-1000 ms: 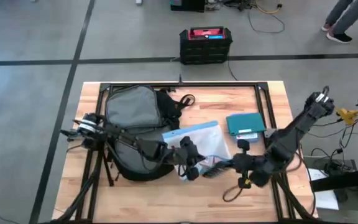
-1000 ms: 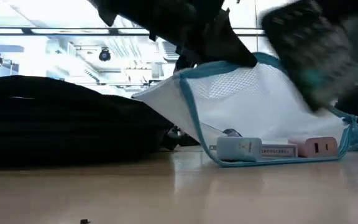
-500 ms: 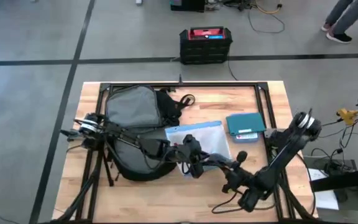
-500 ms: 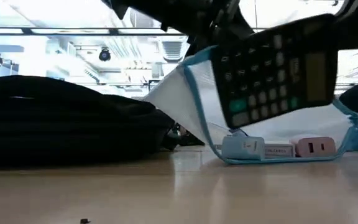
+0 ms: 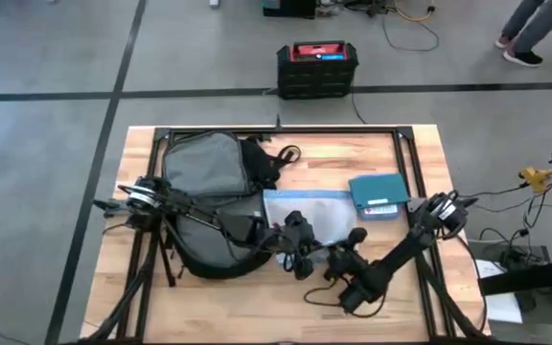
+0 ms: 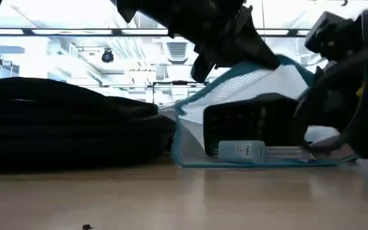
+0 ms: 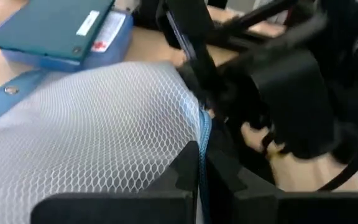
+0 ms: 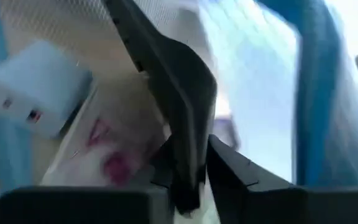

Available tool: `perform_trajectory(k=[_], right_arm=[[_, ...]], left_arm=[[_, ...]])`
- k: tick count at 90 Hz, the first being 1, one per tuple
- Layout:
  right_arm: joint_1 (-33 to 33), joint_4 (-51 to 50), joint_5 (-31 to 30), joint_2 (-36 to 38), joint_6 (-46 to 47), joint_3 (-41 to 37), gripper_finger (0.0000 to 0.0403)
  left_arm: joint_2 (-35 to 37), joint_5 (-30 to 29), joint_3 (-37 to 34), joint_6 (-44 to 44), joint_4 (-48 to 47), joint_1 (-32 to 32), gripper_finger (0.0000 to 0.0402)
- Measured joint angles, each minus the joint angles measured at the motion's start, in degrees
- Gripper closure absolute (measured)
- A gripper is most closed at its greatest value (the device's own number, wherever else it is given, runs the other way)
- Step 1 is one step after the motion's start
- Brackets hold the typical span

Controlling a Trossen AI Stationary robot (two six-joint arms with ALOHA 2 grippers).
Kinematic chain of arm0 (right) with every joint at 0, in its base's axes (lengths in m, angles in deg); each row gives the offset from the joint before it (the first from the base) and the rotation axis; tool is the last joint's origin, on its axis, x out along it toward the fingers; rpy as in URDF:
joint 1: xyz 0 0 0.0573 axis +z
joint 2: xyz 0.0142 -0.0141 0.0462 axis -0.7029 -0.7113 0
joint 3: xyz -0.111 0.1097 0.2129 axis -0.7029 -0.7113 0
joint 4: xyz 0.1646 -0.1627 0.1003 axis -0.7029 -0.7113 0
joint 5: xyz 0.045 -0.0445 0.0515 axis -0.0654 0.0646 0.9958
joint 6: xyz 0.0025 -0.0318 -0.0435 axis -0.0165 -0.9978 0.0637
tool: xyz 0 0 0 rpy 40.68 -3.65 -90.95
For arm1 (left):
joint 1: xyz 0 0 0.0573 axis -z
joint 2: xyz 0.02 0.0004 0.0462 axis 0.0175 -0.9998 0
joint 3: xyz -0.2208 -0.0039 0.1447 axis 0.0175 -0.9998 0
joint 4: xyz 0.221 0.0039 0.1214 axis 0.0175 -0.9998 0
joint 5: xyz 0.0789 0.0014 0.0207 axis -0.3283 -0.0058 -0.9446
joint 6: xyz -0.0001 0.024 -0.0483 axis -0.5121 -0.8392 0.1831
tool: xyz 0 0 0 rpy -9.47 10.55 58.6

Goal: Unpack backpack
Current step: Put the black calculator into the white mesh zipper pouch, then adjust the items in the white mesh zipper pouch

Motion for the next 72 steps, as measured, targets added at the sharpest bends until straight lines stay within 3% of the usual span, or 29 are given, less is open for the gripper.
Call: perform_trajectory(k=[14, 23, 42, 58, 72], right_arm=[[-0.22, 0.14, 9.08, 4.06, -2.76, 0.02, 0.0236], [0.51, 0.26, 11.40, 7.29, -5.01, 0.02, 0.0192], [3.59, 3.27, 15.90, 14.82, -14.58, 0.02, 0.0135], [4.60, 16.26, 21.75, 16.22, -26.29, -0.46, 0.0138], [2.02, 29.24, 27.12, 11.68, -33.21, -1.09, 0.0211]], left_arm=[[0.04, -1.80, 0.01, -3.42, -1.57, 0.02, 0.0382], [0.74, -3.13, 0.03, -6.03, -1.91, 0.02, 0.0357], [1.86, -3.47, 1.52, -5.90, -8.22, 0.32, 0.0307], [1.81, -3.45, 1.50, -3.35, -10.32, 0.99, 0.0296], [2.11, -3.48, 1.52, -2.78, -11.41, 2.46, 0.0306]])
